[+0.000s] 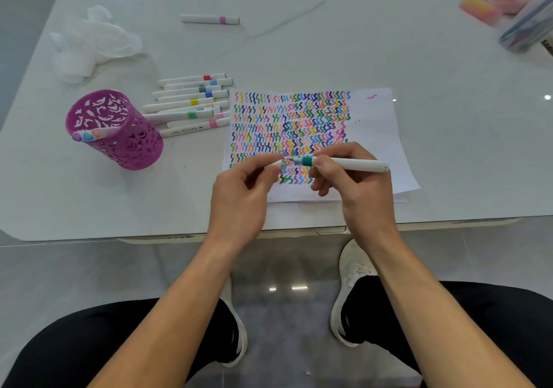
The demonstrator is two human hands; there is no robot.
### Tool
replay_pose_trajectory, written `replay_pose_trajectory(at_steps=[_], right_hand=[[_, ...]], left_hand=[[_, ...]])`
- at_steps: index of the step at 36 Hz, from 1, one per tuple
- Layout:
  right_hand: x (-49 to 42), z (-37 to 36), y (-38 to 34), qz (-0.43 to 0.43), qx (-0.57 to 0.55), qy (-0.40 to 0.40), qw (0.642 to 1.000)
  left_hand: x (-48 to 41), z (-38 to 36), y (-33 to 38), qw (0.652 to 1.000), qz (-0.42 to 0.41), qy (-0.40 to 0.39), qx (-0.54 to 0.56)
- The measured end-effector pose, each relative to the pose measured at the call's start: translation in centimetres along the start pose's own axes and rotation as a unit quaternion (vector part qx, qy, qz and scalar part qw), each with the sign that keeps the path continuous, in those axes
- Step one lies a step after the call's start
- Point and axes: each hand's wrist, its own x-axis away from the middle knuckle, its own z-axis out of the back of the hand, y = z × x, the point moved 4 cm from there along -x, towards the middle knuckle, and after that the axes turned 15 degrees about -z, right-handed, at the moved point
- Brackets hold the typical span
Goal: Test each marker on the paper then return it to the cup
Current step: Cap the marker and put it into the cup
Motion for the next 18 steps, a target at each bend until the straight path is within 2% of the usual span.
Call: replay_pose_trajectory(at_steps=[8, 18], right_hand=[[0.0, -1.2, 0.7, -0.025, -0.012, -0.026, 0.999], [-0.1, -2.1, 0.7, -0.025, 0.008, -0.064, 0.998]], left_hand=[[0.5, 0.2, -0.2, 0.996, 0.01, -0.038, 0.076], [0.6, 1.0, -0.1, 0.995, -0.002, -0.059, 0.084]])
